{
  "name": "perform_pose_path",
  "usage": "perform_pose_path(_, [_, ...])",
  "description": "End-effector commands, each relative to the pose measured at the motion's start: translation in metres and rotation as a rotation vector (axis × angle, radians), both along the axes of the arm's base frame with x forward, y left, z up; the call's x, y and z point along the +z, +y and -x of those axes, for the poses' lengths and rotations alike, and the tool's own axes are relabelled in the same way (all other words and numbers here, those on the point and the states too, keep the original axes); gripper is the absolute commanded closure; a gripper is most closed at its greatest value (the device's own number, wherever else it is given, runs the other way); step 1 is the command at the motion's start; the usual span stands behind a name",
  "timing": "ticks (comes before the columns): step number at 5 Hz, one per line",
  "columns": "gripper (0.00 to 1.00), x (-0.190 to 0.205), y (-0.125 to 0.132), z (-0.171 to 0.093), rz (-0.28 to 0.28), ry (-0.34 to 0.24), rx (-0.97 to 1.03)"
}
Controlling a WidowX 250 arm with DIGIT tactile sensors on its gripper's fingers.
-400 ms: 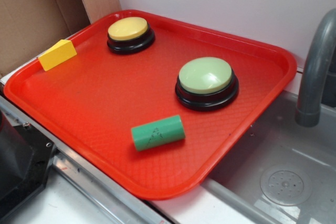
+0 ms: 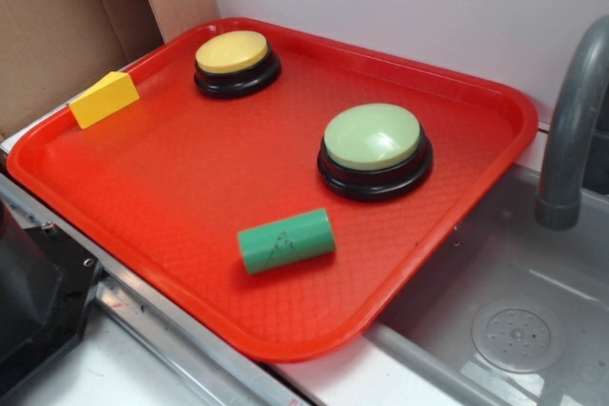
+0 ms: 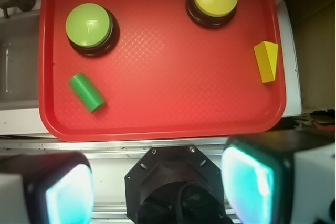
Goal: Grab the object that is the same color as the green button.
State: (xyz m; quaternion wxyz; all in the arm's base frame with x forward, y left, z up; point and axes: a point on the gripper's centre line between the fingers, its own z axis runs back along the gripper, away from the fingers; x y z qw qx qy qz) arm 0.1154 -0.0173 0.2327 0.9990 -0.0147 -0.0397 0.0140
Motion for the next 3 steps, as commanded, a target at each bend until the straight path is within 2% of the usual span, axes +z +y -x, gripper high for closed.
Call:
perform_pose_path(1, [0.0,-0.011,-0.038,-0.038,-0.035,-0.061,-0.283])
perform_pose_path(3, [0.0,-0.051,-0.073,-0.053,-0.082,-0.096,-0.472])
